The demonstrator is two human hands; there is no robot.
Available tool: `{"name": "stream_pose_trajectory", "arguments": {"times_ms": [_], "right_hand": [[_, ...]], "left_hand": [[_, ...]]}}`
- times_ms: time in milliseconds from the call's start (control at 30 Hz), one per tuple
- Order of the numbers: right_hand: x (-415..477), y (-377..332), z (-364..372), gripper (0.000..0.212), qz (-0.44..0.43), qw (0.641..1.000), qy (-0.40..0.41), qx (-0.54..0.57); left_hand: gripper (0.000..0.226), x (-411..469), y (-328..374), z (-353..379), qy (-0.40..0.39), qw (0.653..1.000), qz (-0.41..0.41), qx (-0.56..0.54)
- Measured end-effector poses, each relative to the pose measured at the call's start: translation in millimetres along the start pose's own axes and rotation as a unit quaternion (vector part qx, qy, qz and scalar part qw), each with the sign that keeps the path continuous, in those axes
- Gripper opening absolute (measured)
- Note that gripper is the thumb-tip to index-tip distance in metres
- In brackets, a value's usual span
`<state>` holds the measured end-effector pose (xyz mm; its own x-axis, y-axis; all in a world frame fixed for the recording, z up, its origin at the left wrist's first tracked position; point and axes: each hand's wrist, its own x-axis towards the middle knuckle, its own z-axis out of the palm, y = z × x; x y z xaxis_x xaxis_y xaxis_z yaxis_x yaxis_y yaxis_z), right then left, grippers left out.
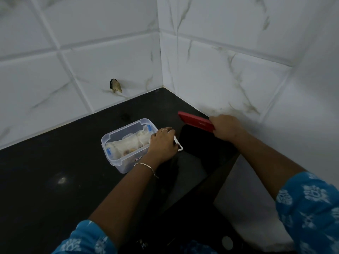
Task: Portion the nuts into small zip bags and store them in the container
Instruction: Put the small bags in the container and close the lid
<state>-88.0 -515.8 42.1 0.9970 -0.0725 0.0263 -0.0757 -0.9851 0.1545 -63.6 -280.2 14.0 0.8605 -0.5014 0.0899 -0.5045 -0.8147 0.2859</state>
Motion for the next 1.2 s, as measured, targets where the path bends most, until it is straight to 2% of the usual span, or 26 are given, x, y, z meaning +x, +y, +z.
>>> {"name": "stream_pose_trajectory", "arguments": {"times_ms": [100,167,267,367,467,533,633,700,767,833,967,1067,1200], "right_hand": [[-3.2,-4.3,-21.9,0.023,0.011,0.988,0.125,0.085],[-3.9,-12.4,-38.5,0.018,0.030,0.964,0.197,0.176],[2.6,-27.5,-63.7,0.016,0.044,0.883,0.250,0.394],[9.2,-46.9,-86.6,0.008,0.004,0.802,0.223,0.555],[15.9,-74.4,-98.6,0.012,-0.031,0.734,0.160,0.660],[22.9,-96.2,-100.1,0.020,-0.029,0.703,0.131,0.699],[36.7,-126.9,-89.4,0.031,0.005,0.670,0.101,0.736],[48.3,-146.9,-71.4,0.028,0.012,0.691,0.097,0.716],[55.8,-163.8,-50.7,0.026,0.014,0.755,0.093,0.649],[58.5,-173.8,-32.4,0.029,0.025,0.809,0.090,0.580],[57.4,-183.3,-16.5,0.031,0.018,0.881,0.108,0.461],[57.8,-186.8,-11.5,0.031,0.010,0.912,0.116,0.394],[57.5,-188.2,-6.7,0.032,-0.008,0.924,0.098,0.368]], "left_hand": [[0.050,0.0,1.1,-5.6,0.056,0.997,0.000,-0.044],[0.057,1.2,-1.8,-13.6,0.104,0.990,0.004,-0.096],[0.061,-3.5,-10.7,-32.8,0.189,0.958,-0.016,-0.215],[0.065,-9.5,-29.7,-50.9,0.288,0.911,-0.090,-0.282],[0.060,-17.3,-57.2,-70.2,0.269,0.877,-0.143,-0.371],[0.049,-29.5,-73.1,-81.3,0.260,0.861,-0.164,-0.404],[0.039,-46.2,-97.7,-86.5,0.301,0.844,-0.203,-0.394],[0.038,-54.5,-113.8,-85.8,0.305,0.831,-0.245,-0.395],[0.038,-60.3,-124.8,-83.5,0.295,0.829,-0.280,-0.383],[0.034,-63.7,-128.1,-78.0,0.285,0.849,-0.299,-0.331],[0.031,-63.1,-126.7,-63.1,0.251,0.877,-0.327,-0.247],[0.033,-63.3,-129.5,-55.7,0.223,0.888,-0.343,-0.209],[0.036,-65.0,-133.3,-52.4,0.184,0.896,-0.367,-0.168]]}}
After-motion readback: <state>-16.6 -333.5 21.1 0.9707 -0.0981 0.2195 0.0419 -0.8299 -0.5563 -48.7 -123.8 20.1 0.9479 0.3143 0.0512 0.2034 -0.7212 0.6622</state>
